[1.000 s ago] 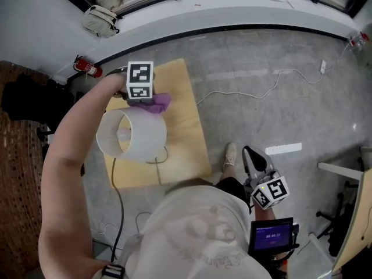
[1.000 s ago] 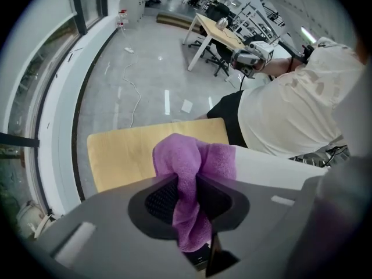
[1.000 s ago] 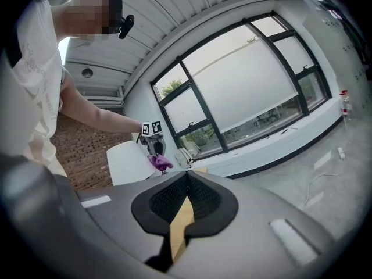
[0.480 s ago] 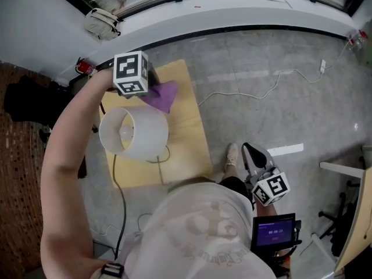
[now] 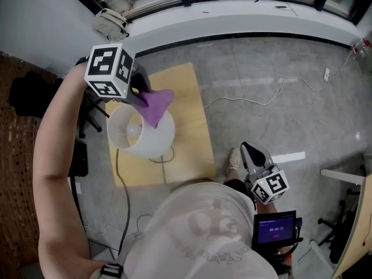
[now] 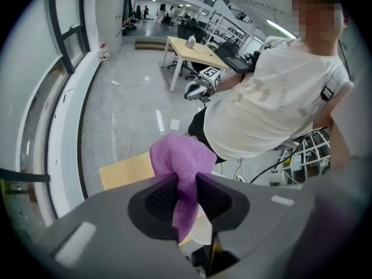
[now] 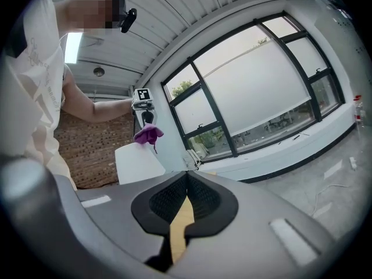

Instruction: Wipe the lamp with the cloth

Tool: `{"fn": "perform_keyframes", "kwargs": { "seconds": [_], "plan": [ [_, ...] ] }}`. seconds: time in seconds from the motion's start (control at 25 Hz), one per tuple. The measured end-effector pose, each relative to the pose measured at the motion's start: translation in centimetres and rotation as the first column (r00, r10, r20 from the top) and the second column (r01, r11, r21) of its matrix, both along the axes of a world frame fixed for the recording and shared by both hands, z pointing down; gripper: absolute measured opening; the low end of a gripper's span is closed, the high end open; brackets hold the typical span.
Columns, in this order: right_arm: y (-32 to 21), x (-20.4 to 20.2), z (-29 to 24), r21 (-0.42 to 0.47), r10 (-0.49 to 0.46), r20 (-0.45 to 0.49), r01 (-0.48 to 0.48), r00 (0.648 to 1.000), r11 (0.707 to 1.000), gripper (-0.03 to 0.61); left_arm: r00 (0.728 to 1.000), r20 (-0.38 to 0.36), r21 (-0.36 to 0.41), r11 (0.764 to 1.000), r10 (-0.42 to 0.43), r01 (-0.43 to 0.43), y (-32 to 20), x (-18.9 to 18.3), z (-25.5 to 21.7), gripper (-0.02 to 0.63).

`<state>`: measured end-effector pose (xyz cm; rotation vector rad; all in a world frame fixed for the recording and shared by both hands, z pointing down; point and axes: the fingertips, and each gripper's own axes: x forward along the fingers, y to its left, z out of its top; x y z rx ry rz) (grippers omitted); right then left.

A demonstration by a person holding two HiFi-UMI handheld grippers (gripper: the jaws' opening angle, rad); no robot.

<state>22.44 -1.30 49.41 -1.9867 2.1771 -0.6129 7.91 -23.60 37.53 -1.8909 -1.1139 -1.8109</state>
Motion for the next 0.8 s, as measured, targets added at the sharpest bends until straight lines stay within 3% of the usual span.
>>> {"fn": "perform_keyframes", "kwargs": {
  "seconds": [0.32, 0.8],
  "plan": [
    [0.6, 0.6, 0.2, 0.001, 0.028, 0.008, -0.028, 1.0, 1.0, 0.015, 0.973, 0.196, 0.15, 0.976, 0.125, -0.156, 0.4, -1.2, 6.7, 0.091],
    [2.2, 1.9, 1.9, 0.0, 0.102, 0.057, -0.102, 0.993, 0.995, 0.015, 0.922, 0.317, 0.165, 0.944, 0.222, -0.284, 0.5, 0.7, 15.8, 0.089]
  ]
}}
